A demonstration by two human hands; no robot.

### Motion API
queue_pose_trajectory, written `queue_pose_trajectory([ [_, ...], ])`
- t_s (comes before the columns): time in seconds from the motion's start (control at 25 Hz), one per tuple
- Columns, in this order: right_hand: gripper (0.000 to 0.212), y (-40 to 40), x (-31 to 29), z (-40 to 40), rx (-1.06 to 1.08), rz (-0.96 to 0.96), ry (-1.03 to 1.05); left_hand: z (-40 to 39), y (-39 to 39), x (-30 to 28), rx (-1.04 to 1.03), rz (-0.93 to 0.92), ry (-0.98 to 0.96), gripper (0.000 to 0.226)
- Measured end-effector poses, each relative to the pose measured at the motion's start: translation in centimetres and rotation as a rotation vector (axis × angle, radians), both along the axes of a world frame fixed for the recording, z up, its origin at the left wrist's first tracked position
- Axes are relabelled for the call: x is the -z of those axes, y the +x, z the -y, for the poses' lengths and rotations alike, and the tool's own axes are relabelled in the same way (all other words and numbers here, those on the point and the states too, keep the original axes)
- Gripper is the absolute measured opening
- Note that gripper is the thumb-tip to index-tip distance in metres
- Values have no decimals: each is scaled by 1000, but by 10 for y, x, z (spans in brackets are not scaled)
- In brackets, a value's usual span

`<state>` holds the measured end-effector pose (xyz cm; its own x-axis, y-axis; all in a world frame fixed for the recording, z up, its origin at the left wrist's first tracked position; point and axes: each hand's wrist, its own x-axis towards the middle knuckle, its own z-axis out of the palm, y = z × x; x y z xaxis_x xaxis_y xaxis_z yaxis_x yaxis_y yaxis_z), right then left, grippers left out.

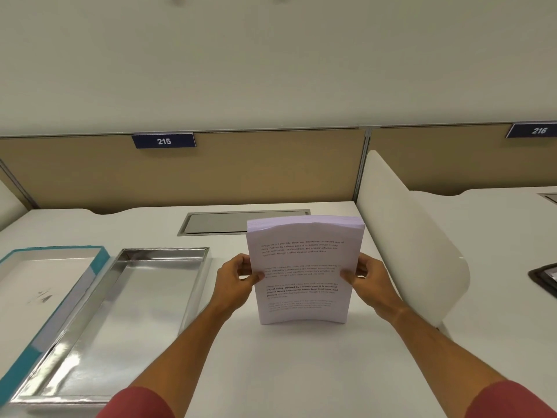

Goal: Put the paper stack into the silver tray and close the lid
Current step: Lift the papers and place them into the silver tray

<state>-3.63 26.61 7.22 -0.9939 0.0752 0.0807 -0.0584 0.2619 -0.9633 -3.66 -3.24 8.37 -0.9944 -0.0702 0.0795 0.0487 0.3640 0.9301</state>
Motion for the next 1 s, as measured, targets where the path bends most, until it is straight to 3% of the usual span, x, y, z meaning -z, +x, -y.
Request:
queue_pose_trajectory([
  [0.48,15,2,15,-4,47,48,-63,3,2,10,-40,44,38,20],
  [0.72,14,1,-4,0,-5,63,-104,8,7,-4,-56,99,128,11],
  [1.0,19,3,-30,20,-38,156,-176,19,20,-30,-107,134,155,23],
])
